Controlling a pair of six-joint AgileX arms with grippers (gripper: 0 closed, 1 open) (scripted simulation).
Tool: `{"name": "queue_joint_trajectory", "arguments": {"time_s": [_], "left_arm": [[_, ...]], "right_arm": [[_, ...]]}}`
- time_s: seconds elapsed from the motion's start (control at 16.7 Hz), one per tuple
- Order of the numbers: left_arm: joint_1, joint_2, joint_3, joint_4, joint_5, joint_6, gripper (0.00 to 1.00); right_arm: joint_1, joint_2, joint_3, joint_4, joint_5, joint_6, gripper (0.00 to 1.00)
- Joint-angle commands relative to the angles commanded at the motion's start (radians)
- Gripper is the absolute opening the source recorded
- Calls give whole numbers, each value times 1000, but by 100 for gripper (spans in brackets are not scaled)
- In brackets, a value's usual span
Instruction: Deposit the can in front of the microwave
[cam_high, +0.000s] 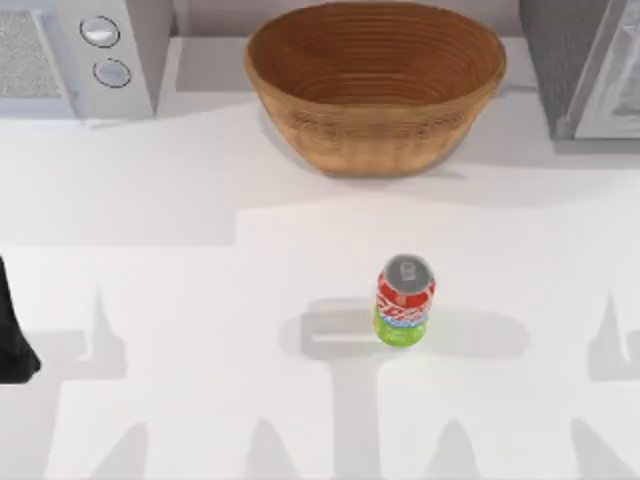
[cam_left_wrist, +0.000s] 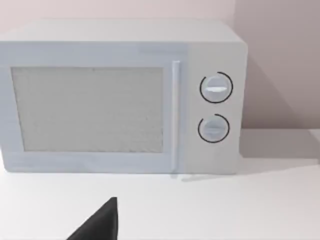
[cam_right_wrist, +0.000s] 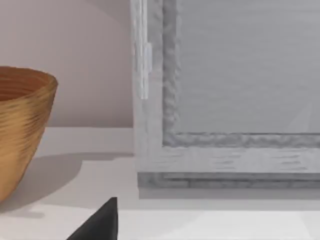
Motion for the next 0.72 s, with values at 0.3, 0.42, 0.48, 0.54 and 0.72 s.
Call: {"name": "queue_joint_trajectory", "arguments": {"time_s": [0.3, 0.42, 0.48, 0.54, 0.72], "left_arm": [[-20, 55, 35, -36, 1, 3, 100], [-50, 141, 95, -95, 2, 6, 100], [-69, 196, 134, -131, 2, 8, 100], [-89, 257, 179, -172, 2, 9, 100], [-164, 477, 349, -318, 0, 13, 100]], "right_arm": [[0, 0, 0, 0, 0, 0, 100], [0, 0, 0, 0, 0, 0, 100], [0, 0, 0, 0, 0, 0, 100], [0, 0, 0, 0, 0, 0, 100], [0, 0, 0, 0, 0, 0, 100]]}}
